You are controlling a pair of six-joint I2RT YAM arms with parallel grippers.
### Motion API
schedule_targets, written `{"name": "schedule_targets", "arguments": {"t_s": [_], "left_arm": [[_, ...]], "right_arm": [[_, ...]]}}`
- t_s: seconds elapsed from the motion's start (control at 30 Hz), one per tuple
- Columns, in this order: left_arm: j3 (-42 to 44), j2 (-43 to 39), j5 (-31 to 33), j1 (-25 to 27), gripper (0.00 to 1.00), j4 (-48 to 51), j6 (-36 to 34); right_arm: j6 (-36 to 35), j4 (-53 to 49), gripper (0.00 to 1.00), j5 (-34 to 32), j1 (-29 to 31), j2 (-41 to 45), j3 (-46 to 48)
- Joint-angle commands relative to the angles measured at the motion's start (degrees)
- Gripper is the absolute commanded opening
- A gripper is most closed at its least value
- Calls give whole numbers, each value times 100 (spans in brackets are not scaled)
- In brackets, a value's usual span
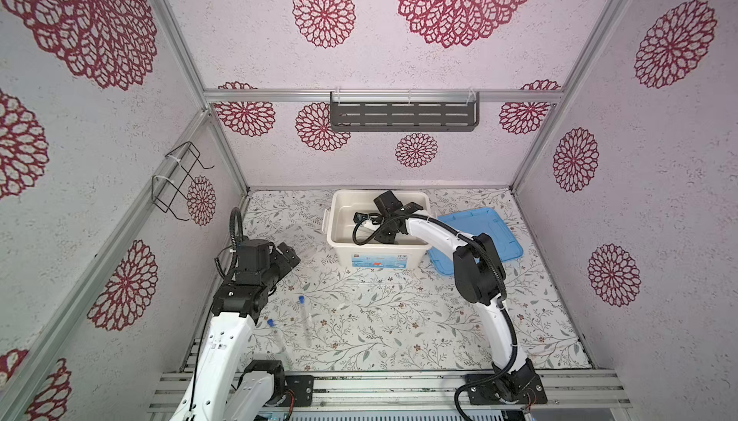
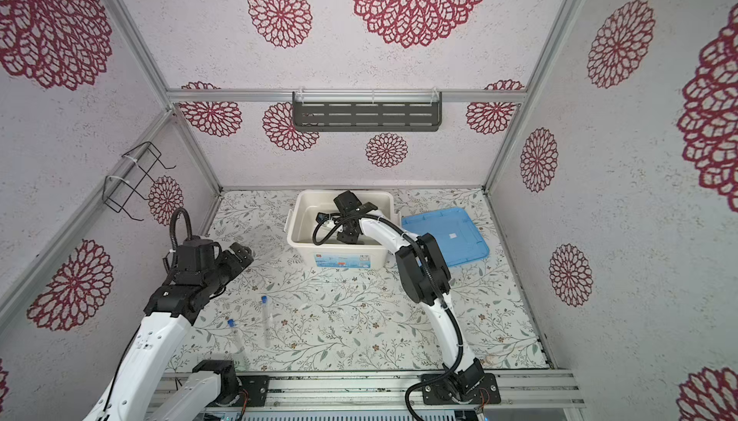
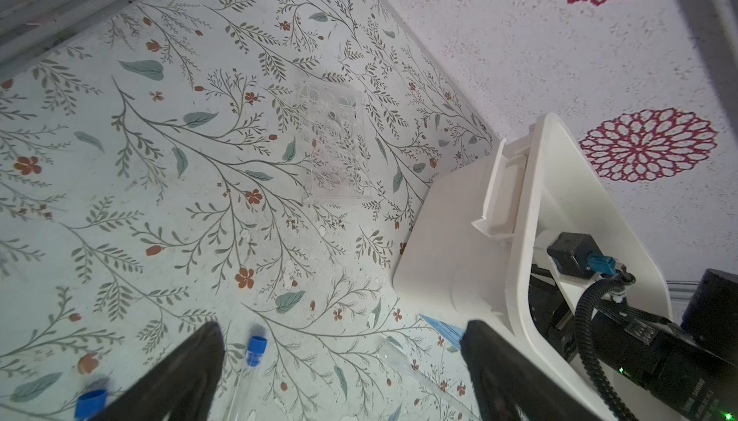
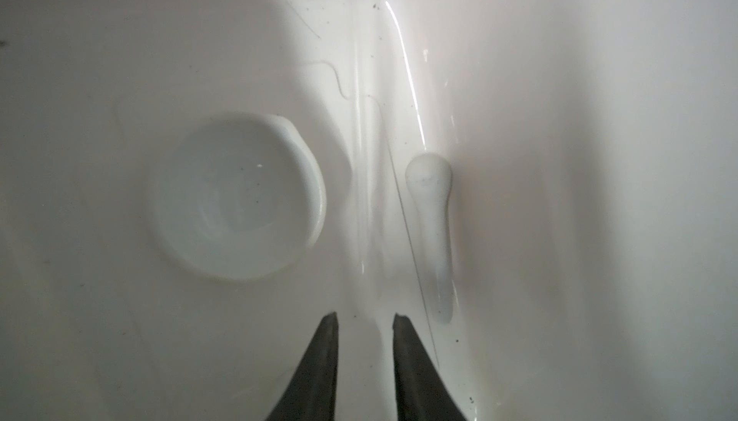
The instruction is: Organize the chemistry lab equipment
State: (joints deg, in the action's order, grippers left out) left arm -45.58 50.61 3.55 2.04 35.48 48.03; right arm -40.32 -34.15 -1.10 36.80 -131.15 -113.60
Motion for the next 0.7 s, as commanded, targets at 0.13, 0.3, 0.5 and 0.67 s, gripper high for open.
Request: {"name": "schedule_targets", "arguments": {"t_s": [0.13,0.3,0.5,0.67], "left_arm": [[-18,-86,47,-72,97,110,-66],[-24,-7,14,-107,97,203,-145],[22,43,-56,-147,97,178,-315],[-59,107,26,-234,97,314,-416]], "right_arm": [[362,-57,36,525,-15,1109,-48],[538,311,41,727,39,2039,363],[-80,398,42,1436,459,3230,1431],[-390,687,46,1542,1370,3827,2734]]}}
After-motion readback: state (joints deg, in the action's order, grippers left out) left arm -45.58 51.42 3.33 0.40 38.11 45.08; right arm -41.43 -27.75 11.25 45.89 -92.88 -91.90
